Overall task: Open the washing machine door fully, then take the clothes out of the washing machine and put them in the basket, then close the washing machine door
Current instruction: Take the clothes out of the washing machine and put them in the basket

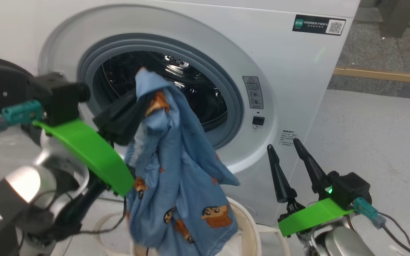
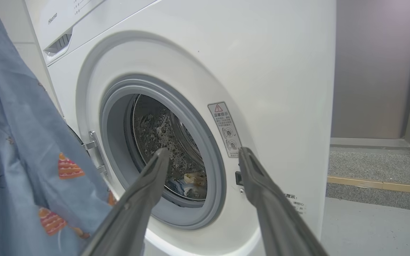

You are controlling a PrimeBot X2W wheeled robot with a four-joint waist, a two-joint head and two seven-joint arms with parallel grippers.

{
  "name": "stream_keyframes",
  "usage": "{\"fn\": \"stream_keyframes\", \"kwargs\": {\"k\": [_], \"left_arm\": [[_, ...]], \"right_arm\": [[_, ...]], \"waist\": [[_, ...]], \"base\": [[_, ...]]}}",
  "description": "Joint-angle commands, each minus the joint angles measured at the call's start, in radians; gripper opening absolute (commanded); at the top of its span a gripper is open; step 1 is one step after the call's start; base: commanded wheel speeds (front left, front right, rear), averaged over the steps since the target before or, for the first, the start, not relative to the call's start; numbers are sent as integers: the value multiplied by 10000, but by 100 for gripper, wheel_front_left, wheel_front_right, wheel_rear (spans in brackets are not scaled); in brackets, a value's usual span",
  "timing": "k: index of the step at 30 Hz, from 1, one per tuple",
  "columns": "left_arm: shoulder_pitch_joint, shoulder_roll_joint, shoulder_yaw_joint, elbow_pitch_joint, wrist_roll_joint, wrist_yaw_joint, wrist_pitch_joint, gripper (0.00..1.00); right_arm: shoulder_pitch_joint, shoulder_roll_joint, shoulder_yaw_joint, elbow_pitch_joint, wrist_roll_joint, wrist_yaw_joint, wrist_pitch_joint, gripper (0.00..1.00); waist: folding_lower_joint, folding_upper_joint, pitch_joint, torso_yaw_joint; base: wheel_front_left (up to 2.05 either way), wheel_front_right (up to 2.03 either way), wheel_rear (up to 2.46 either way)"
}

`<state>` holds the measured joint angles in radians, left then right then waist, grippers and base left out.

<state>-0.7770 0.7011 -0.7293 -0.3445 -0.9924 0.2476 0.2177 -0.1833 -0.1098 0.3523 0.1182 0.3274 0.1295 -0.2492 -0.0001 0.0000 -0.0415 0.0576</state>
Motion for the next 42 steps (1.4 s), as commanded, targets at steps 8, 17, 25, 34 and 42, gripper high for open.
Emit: {"fn": "stream_keyframes", "kwargs": {"k": [8, 17, 25, 34, 42], "left_arm": [[1074, 494, 83, 189, -143, 30, -350, 0], [2535, -582, -607, 2646, -216, -703, -1925, 0], [2956, -2152, -1158, 7016, 535, -1692, -4213, 0], [2436, -4041, -553, 11447, 1037, -2588, -4785, 100], [2584, -4794, 1058, 12465, 1981, -3276, -4793, 100]], "right_arm": [[-187, -149, 195, -435, 69, 12, -98, 100], [-254, -253, -191, -712, -155, 12, 102, 100], [-496, -230, 63, -964, -327, 12, 414, 100], [-793, -272, 0, -1130, -610, 12, 545, 100], [-731, -150, -132, -1032, -605, 12, 521, 100]], "waist": [[1, 0, 153, -274], [1, 0, 494, -906], [1, 0, 1324, -1487], [1, 0, 2156, -1956], [1, 0, 2245, -1919]], "base": [[0, 0, 0], [0, 0, 0], [0, 0, 0], [0, 0, 0], [0, 0, 0]]}}
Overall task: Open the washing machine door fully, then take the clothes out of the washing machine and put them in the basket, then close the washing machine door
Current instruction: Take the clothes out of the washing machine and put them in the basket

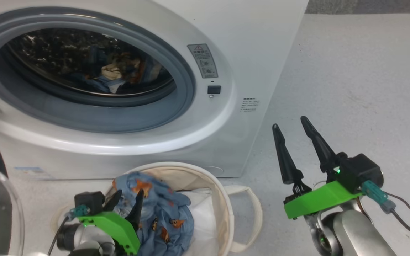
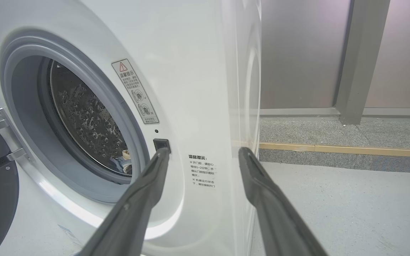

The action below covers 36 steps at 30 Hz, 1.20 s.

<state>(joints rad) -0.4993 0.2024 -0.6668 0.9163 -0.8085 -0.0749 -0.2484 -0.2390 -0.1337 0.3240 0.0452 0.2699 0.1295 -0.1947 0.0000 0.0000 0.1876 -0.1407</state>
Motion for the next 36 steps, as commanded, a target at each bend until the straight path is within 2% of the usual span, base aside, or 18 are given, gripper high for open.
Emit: {"fn": "stream_keyframes", "kwargs": {"k": [1, 9, 18, 22, 26, 31, 36], "left_arm": [[-156, 158, 619, -229, 293, -119, -131, 100], [424, 179, 1386, -1656, 1571, -419, -132, 100], [1418, 814, 1795, -4136, 2445, -455, -133, 100], [1720, 1263, 1786, -5556, 2605, -160, 188, 100], [2125, 1763, 2113, -7350, 2576, 480, 666, 100], [2519, 2037, 2264, -8310, 2507, 881, 1048, 100], [2638, 2086, 2248, -8688, 2500, 1062, 1220, 100]], "right_arm": [[-150, 115, 168, -258, -11, 12, -37, 100], [-32, 175, 282, 94, 128, 12, -166, 100], [198, 194, 383, 410, 338, 12, -237, 100], [304, 184, 438, 553, 401, 12, -162, 100], [440, 140, 412, 928, 320, 12, 44, 100], [503, 168, 409, 1100, 327, 12, 46, 100], [513, 152, 519, 1153, 355, 12, 90, 100]], "waist": [[0, 0, -88, 115], [0, 0, -592, 555], [0, 0, -1230, 1043], [0, 0, -1378, 1238], [0, 0, -1447, 1469], [0, 0, -1505, 1553], [0, 0, -1549, 1511]], "base": [[0, 0, 0], [0, 0, 0], [0, 0, 0], [0, 0, 0], [0, 0, 0], [0, 0, 0], [0, 0, 0]]}}
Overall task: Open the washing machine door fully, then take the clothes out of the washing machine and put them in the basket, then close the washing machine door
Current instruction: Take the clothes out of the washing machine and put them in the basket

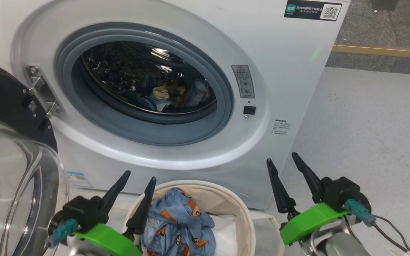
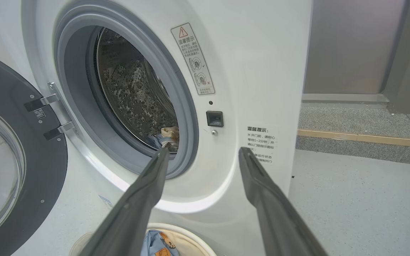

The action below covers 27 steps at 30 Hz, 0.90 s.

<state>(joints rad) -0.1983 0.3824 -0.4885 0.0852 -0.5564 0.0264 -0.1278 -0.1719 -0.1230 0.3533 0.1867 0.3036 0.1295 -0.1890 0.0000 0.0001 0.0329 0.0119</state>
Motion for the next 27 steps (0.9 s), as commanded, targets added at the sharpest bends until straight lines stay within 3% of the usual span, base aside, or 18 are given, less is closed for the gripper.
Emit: {"fn": "stream_keyframes", "kwargs": {"k": [1, 11, 27], "left_arm": [[-400, 270, 464, -391, -33, 64, 30, 100], [-1983, -364, 598, 840, -322, -148, -103, 100], [-6779, -797, 765, 6356, -111, -1141, -853, 100]], "right_arm": [[-135, 42, 255, -262, 27, 12, 44, 100], [140, 13, 589, -814, -77, 12, 77, 100], [-26, -6, 1411, -2225, -386, 12, 30, 100]], "waist": [[0, -1, 1, -25], [0, -1, 448, -284], [0, -1, 2741, -1522]], "base": [[0, 0, 0], [0, 0, 0], [0, 0, 0]]}}
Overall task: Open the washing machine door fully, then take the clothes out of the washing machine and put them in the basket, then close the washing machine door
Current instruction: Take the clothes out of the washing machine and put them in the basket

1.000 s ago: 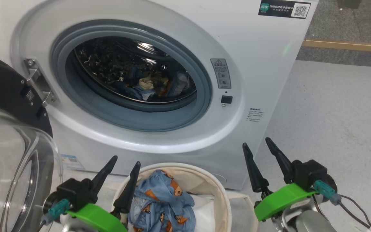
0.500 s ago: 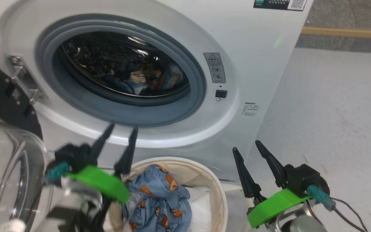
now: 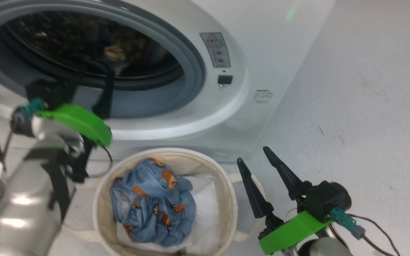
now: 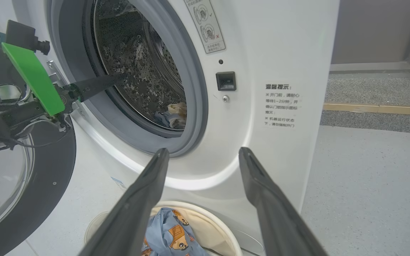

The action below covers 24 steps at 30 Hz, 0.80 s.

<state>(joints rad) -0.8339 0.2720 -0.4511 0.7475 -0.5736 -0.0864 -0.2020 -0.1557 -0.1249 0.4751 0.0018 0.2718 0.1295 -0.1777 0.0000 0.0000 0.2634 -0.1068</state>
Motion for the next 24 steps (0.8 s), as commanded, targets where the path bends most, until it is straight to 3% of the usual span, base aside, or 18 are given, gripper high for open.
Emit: {"fn": "stream_keyframes", "kwargs": {"k": [1, 12, 24], "left_arm": [[-715, 341, 368, 106, 112, -41, -114, 100], [-3356, 504, 235, 3395, 269, -241, -17, 100], [-5065, 674, 37, 4943, 307, -339, 202, 100]], "right_arm": [[-215, 18, 261, -452, -90, 12, -107, 100], [-400, 186, 590, -922, -349, 12, -398, 100], [-383, 470, 454, -1098, -762, 12, -607, 100]], "waist": [[0, 0, 595, -422], [0, 0, 2057, -1189], [0, 0, 3019, -1461]], "base": [[0, 0, 0], [0, 0, 0], [0, 0, 0]]}}
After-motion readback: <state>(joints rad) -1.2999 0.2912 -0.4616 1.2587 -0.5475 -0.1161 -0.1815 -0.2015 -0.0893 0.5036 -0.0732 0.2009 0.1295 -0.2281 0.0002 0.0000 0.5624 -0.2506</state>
